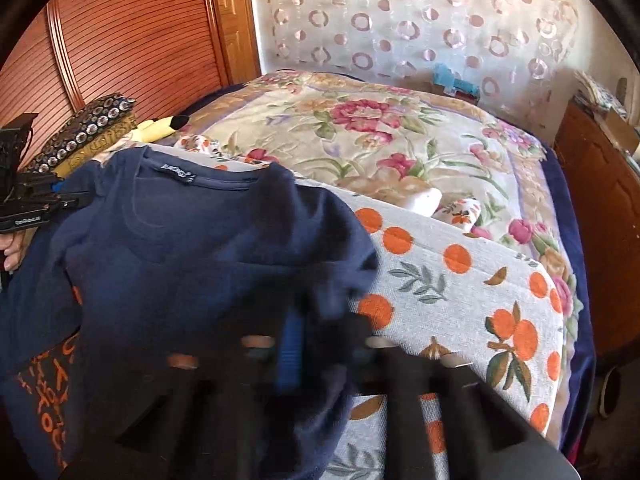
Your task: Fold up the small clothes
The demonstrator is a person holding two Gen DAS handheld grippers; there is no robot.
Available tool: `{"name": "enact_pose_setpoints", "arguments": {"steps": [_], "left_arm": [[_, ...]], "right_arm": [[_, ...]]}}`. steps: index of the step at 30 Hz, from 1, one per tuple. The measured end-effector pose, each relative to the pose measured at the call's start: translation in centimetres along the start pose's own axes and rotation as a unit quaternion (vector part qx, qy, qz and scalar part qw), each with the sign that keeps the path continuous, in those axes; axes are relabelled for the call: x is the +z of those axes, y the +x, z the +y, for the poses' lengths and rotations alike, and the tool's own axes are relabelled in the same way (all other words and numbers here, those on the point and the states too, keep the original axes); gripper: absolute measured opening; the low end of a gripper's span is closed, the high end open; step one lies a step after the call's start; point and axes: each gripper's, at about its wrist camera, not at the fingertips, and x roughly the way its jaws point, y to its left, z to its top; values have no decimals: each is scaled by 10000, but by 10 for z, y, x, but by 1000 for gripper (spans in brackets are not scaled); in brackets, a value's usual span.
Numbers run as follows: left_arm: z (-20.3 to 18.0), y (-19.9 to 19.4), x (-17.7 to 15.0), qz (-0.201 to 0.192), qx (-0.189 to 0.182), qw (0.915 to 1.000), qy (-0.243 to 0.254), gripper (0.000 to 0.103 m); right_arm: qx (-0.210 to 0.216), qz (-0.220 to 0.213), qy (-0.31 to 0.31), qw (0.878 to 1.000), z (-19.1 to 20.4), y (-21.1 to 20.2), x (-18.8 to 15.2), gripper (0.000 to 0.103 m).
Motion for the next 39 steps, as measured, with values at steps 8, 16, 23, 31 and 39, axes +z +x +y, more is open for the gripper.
{"name": "enact_pose_setpoints", "arguments": {"steps": [8, 16, 23, 31, 39], "left_arm": [[-6, -70, -21, -591, -281, 9979, 21, 7], [-6, -167, -97, -1257, -472, 9909, 2, 7], [-8, -233, -180, -1591, -704, 9842, -315, 7], [-27, -259, -250, -1373, -785, 9863, -464, 7], [-35, -282, -278, -1090, -726, 9908, -354, 7]], "right_arm": [[232, -680, 112, 9974, 11, -59, -14, 7], [326, -1238, -5, 9918, 51, -148, -77, 7], [500, -1281, 187, 9903, 69, -215, -167, 7], [541, -810, -125, 9952, 114, -255, -239, 7], [531, -522, -227, 9970, 129, -291, -262, 7]]}}
